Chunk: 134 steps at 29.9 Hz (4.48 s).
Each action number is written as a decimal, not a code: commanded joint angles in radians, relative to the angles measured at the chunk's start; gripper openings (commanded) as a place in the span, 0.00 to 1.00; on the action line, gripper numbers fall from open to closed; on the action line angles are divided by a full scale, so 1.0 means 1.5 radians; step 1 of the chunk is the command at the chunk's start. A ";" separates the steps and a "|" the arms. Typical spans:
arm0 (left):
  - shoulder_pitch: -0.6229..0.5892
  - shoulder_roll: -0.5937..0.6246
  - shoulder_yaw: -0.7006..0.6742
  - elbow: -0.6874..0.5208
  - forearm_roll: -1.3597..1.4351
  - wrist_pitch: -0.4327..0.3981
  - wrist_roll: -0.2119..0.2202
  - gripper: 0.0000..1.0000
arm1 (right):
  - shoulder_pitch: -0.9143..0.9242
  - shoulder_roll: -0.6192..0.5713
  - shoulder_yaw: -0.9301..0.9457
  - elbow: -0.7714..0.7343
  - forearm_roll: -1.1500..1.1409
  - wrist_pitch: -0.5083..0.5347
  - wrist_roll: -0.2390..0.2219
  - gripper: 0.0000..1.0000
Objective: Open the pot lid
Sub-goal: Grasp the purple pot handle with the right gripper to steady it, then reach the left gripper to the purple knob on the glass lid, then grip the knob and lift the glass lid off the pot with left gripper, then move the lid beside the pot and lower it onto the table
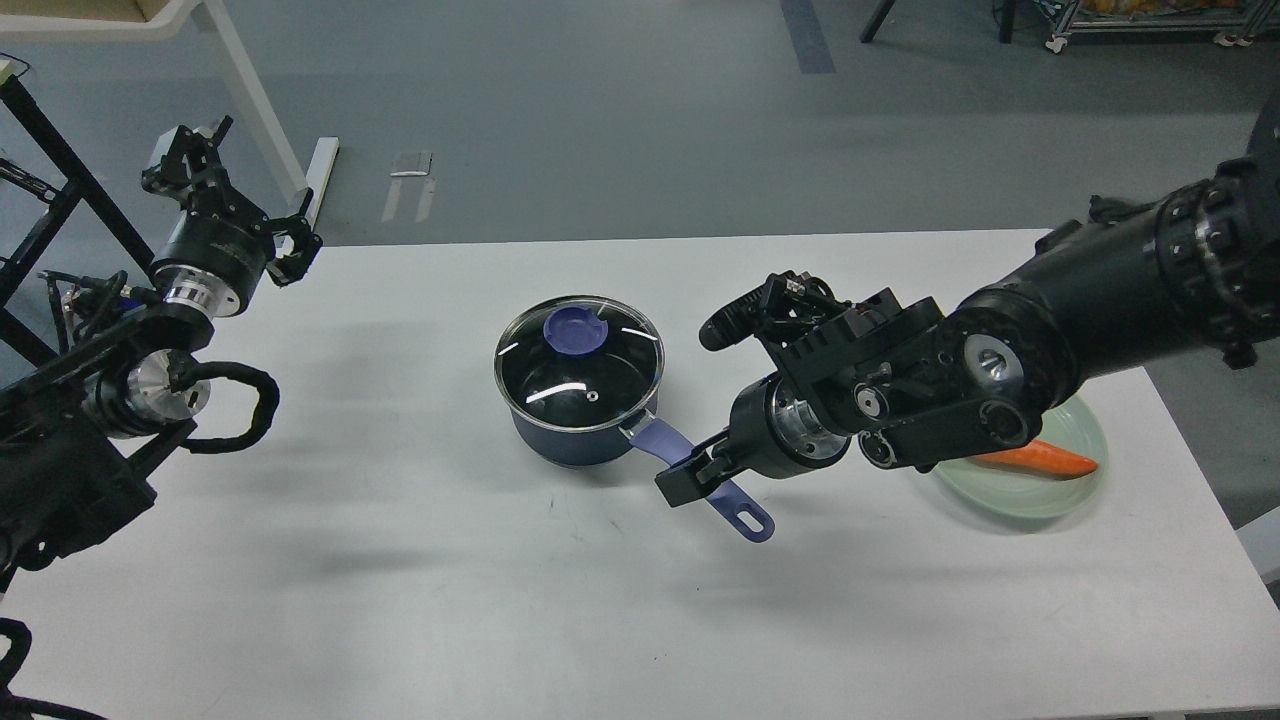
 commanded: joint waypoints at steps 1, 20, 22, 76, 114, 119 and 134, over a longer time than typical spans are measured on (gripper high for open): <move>0.000 0.001 0.000 0.000 0.001 0.001 -0.001 0.99 | -0.012 0.000 0.001 -0.002 -0.006 0.000 -0.018 0.75; -0.068 -0.007 0.019 -0.001 0.220 0.001 0.000 0.99 | -0.020 -0.003 0.008 0.003 0.000 0.009 -0.021 0.23; -0.082 -0.006 0.037 -0.002 0.269 0.001 0.000 0.99 | -0.020 -0.002 0.009 0.003 -0.001 0.010 -0.020 0.20; -0.142 -0.074 0.331 -0.123 1.326 0.367 -0.005 0.82 | -0.039 -0.007 0.039 -0.004 -0.003 0.029 -0.020 0.19; -0.058 0.178 0.423 0.032 1.151 0.407 -0.005 0.44 | -0.032 -0.009 0.047 -0.002 -0.002 0.035 -0.020 0.19; -0.027 0.132 0.422 0.061 1.140 0.410 -0.005 0.45 | -0.032 -0.010 0.047 -0.002 -0.003 0.037 -0.019 0.19; -0.001 0.118 0.423 0.065 1.105 0.411 -0.005 0.83 | -0.036 -0.010 0.048 -0.004 -0.004 0.037 -0.019 0.20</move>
